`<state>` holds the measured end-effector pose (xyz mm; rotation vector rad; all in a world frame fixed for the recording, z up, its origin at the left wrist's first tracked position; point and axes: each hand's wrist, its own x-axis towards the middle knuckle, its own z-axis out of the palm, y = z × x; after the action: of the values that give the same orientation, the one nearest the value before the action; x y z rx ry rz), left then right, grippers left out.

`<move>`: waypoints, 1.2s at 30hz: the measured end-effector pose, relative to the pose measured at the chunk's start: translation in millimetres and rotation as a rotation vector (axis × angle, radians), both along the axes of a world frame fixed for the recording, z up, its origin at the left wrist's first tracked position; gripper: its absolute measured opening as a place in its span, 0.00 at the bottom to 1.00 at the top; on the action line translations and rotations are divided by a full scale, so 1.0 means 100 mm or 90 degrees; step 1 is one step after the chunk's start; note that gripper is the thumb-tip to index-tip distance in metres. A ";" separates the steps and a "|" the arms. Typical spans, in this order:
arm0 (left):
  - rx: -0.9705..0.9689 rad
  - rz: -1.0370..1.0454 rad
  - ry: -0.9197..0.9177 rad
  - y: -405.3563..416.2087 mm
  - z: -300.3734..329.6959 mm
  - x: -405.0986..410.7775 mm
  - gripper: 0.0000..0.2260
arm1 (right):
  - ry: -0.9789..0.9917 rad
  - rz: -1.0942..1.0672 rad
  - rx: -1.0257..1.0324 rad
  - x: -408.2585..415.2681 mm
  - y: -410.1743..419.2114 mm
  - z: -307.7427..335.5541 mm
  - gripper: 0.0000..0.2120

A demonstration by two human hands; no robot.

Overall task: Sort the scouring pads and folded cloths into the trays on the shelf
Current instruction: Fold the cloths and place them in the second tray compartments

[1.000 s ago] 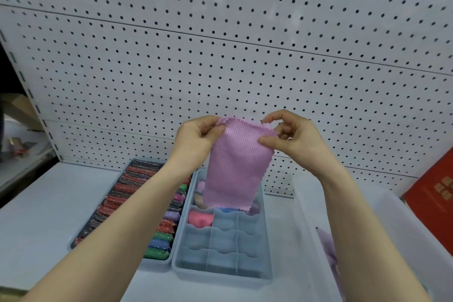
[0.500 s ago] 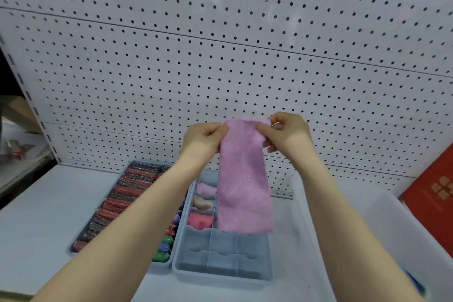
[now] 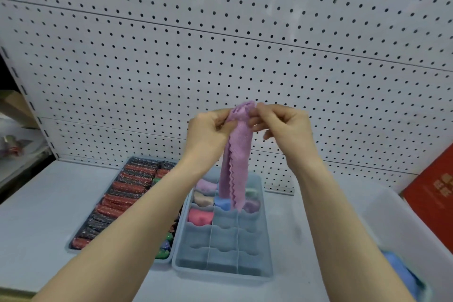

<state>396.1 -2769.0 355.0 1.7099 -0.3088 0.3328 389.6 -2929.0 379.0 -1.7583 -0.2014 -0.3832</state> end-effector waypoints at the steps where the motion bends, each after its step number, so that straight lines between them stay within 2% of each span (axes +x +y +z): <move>1: -0.007 0.008 0.002 0.02 0.03 0.00 0.14 | -0.003 -0.015 0.022 0.01 -0.08 -0.04 0.08; 3: -0.061 -0.022 0.018 0.07 0.10 0.01 0.13 | 0.059 0.054 -0.008 0.02 -0.23 -0.16 0.07; 5: -0.117 -0.084 0.041 0.10 0.18 0.02 0.11 | 0.151 0.225 -0.076 -0.01 -0.26 -0.33 0.15; 7: -0.158 -0.118 0.055 0.12 0.25 0.04 0.09 | 0.191 0.304 -0.059 -0.03 -0.23 -0.45 0.16; 11: -0.216 -0.145 0.124 0.14 0.23 0.09 0.07 | 0.180 0.213 0.056 -0.01 -0.13 -0.49 0.08; 14: -0.116 -0.185 0.265 0.15 -0.03 0.07 0.14 | 0.181 0.185 0.080 0.00 -0.12 -0.53 0.07; 16: -0.052 -0.185 0.306 0.13 -0.27 0.03 0.12 | 0.192 0.168 0.080 0.00 -0.13 -0.57 0.07; 18: -0.063 -0.158 0.318 0.10 -0.45 0.01 0.12 | 0.207 0.147 0.067 0.00 -0.14 -0.63 0.08; 22: -0.082 -0.107 0.279 0.07 -0.52 0.02 0.10 | 0.222 0.115 0.074 0.01 -0.14 -0.68 0.10; 25: -0.122 -0.088 0.198 0.03 -0.41 0.02 0.09 | 0.153 0.128 0.121 0.03 -0.14 -0.58 0.12; 29: -0.111 -0.052 0.067 0.03 -0.24 0.05 0.16 | 0.090 0.131 0.112 0.03 -0.14 -0.41 0.16; 32: -0.121 -0.047 0.009 0.05 -0.21 0.08 0.21 | 0.127 0.215 0.173 -0.01 -0.15 -0.35 0.20; 34: -0.130 -0.024 -0.007 0.07 -0.22 0.11 0.23 | 0.154 0.261 0.151 -0.05 -0.16 -0.39 0.17; 36: -0.136 0.009 -0.017 0.11 -0.24 0.12 0.22 | 0.156 0.264 0.103 -0.08 -0.16 -0.46 0.18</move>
<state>408.0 -2758.3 330.9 1.4991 -0.2713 0.3851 381.2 -2944.7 333.4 -1.5402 -0.3397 0.1138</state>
